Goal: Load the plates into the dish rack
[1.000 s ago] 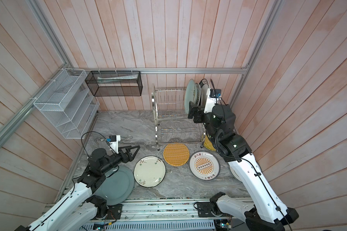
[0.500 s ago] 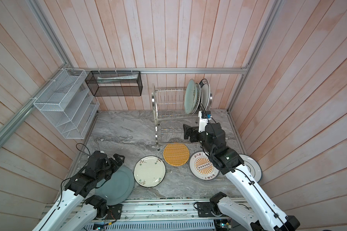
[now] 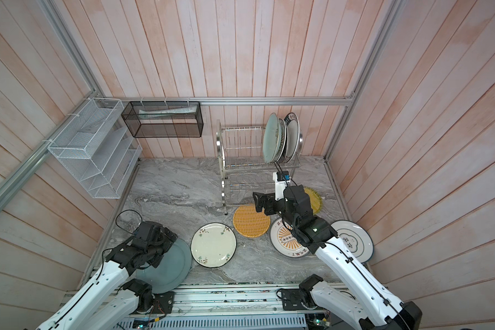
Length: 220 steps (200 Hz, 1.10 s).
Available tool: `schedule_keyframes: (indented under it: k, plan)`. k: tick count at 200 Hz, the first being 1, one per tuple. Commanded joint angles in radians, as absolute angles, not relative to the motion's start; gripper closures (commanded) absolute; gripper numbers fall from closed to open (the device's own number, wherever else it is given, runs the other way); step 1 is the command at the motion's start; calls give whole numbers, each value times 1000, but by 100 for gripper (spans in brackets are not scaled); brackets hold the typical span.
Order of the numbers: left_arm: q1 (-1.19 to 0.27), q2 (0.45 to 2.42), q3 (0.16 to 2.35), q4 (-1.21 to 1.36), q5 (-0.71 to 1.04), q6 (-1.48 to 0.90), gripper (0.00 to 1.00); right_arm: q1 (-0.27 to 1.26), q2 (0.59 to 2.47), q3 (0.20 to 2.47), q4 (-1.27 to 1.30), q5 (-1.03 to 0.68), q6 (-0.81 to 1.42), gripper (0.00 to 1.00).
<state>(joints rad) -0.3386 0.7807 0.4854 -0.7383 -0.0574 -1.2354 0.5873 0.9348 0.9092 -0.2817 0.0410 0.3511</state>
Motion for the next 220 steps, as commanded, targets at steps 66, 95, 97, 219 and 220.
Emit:
schedule_keyframes:
  k: [66, 95, 97, 219, 220]
  plan:
    - [-334, 919, 433, -531, -52, -1314, 0, 702, 946, 799, -206, 18, 404, 2]
    - [-334, 933, 401, -459, -48, -1337, 0, 711, 946, 761, -187, 0, 421, 2]
    - [-334, 934, 399, -456, -49, -1339, 0, 712, 946, 760, -187, -2, 422, 2]
    - [-332, 1071, 323, -120, -102, -1398, 0, 726, 938, 727, -178, 7, 439, 2]
    - [-332, 1073, 323, -116, -102, -1398, 0, 726, 937, 726, -178, 8, 439, 2]
